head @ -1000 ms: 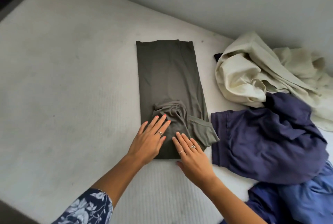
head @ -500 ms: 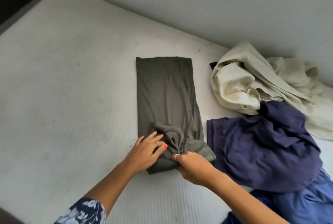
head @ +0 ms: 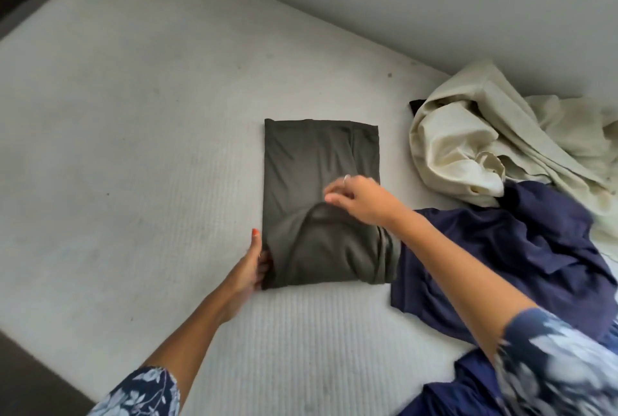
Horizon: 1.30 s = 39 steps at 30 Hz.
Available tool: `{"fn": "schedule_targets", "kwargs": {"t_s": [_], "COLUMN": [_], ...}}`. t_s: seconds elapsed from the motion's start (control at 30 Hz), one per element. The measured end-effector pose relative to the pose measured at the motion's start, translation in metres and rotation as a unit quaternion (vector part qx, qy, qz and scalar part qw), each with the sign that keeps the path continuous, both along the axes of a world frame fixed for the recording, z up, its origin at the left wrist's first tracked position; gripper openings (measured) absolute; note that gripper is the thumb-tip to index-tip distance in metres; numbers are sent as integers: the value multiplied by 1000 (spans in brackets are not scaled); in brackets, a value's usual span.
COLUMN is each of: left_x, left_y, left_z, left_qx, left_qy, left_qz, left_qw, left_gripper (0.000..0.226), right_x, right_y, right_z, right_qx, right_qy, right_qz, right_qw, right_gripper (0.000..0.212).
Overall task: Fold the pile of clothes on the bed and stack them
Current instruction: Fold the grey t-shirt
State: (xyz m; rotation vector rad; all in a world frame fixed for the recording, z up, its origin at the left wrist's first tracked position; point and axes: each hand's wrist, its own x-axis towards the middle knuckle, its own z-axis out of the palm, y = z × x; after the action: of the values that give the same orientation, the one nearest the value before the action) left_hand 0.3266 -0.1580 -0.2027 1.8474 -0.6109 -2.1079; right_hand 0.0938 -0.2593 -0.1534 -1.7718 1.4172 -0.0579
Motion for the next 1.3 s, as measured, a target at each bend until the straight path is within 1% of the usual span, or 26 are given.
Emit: {"fn": "schedule_targets", "kwargs": {"t_s": [0.07, 0.1, 0.13, 0.17, 0.2, 0.23, 0.27, 0.3, 0.33, 0.4, 0.43, 0.47, 0.53, 0.63, 0.7, 0.77, 0.8, 0.9, 0.93, 1.0, 1.03, 1.07, 1.13, 1.2, 1.23, 1.3], "left_x": [-1, -3, -5, -10, -14, -17, -20, -21, -22, -24, -26, -26, -27, -21, -16, -12, -11, -12, -14, -19, -22, -24, -24, -19, -12, -2], "left_y": [2, 6, 11, 16, 21, 23, 24, 22, 19, 12, 7, 2, -7, -19, -18, -12, -9, 4, 9, 18, 19, 17, 6, -6, -12, -17], "left_z": [0, -1, -1, 1, -2, -6, -8, -9, -7, -5, -3, -1, 2, 10, 19, 28, 28, 19, 16, 20, 22, 23, 26, 25, 22, 18], "left_qx": [-19, -45, -80, -110, -134, -153, -165, -171, -182, -216, -236, -255, -275, -229, -213, -252, -280, -332, -325, -244, -195, -158, -91, -38, -30, -12], "left_qy": [-12, -25, -41, -57, -97, -143, -185, -215, -232, -254, -259, -267, -290, -321, -315, -298, -293, -273, -248, -180, -155, -136, -132, -81, -55, -28], "left_qz": [16, 11, 0, -5, -7, -6, -5, -6, -9, -15, -20, -28, -34, -25, -32, -78, -116, -260, -291, -306, -297, -270, -150, -3, 35, 58], "left_qw": [1000, 999, 996, 992, 986, 978, 969, 961, 955, 943, 936, 929, 916, 919, 924, 917, 907, 864, 865, 902, 922, 940, 976, 996, 997, 998], "left_gripper": [83, 80, 68, 48, 31, 20, 19, 26, 34, 39, 37, 34, 31, 38, 54, 65, 65, 47, 39, 25, 25, 32, 51, 68, 74, 77], "right_x": [-3, -4, -5, -6, -7, -7, -6, -5, -4, -4, -3, 0, 7, 12, 9, 4, 2, 1, 0, -1, -2, -3, -5, -7, -10, -17], "right_y": [-9, -5, 5, 20, 40, 61, 82, 101, 117, 132, 133, 131, 122, 110, 112, 120, 125, 140, 141, 136, 128, 113, 74, 26, 3, -26], "right_z": [-22, -30, -35, -40, -43, -44, -44, -45, -48, -60, -68, -74, -74, -53, -31, -12, -3, 12, 14, 18, 21, 22, 27, 24, 19, 8], "right_qx": [-30, -24, -15, -25, -72, -149, -227, -274, -286, -266, -253, -247, -232, -193, -144, -76, -43, 38, 64, 111, 126, 138, 148, 80, 33, -57], "right_qy": [77, 85, 87, 99, 140, 190, 216, 221, 218, 225, 228, 230, 224, 176, 159, 167, 174, 162, 153, 127, 113, 104, 96, 91, 94, 103], "right_qz": [-83, -109, -121, -116, -101, -81, -60, -26, 23, 114, 135, 136, 97, 66, 107, 146, 160, 176, 176, 176, 178, 180, 174, 128, 81, -54], "right_qw": [993, 990, 989, 988, 982, 967, 948, 935, 933, 930, 931, 932, 941, 963, 971, 972, 971, 970, 970, 970, 969, 968, 969, 984, 992, 992], "right_gripper": [33, 37, 41, 44, 47, 51, 58, 66, 73, 84, 83, 74, 52, 47, 40, 35, 34, 32, 32, 33, 32, 28, 17, 18, 20, 27]}}
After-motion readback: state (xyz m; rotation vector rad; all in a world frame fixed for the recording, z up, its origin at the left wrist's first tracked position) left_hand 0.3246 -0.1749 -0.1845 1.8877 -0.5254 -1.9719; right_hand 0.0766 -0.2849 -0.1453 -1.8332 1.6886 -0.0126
